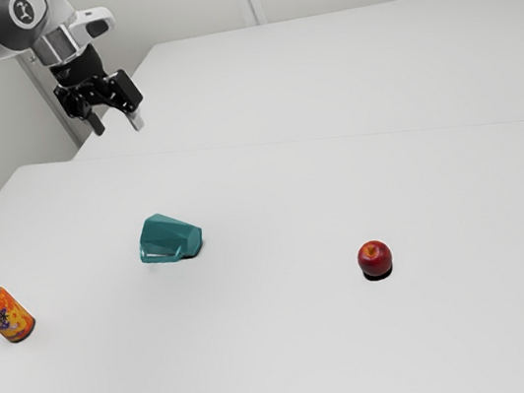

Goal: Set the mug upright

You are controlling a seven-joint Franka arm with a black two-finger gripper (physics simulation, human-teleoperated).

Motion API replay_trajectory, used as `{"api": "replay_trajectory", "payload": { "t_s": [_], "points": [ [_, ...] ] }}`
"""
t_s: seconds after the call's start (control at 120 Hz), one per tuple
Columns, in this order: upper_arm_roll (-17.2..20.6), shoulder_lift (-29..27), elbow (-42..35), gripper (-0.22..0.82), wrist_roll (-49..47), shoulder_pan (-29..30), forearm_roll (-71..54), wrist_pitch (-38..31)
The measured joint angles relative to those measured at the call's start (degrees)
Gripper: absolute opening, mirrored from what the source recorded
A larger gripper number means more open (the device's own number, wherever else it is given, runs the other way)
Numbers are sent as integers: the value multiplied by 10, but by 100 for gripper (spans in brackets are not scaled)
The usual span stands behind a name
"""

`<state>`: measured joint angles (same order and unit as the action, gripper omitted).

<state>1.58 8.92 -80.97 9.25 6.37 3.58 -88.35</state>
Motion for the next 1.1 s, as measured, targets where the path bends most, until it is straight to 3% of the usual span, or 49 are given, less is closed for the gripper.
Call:
{"api": "replay_trajectory", "payload": {
  "t_s": [0.442,0.717,1.1],
  "points": [
    [-4,0,-22,60,-1,0,7,1],
    [-126,0,-59,60,61,6,139,2],
    [-149,139,-64,60,221,92,314,-2]
  ]
}}
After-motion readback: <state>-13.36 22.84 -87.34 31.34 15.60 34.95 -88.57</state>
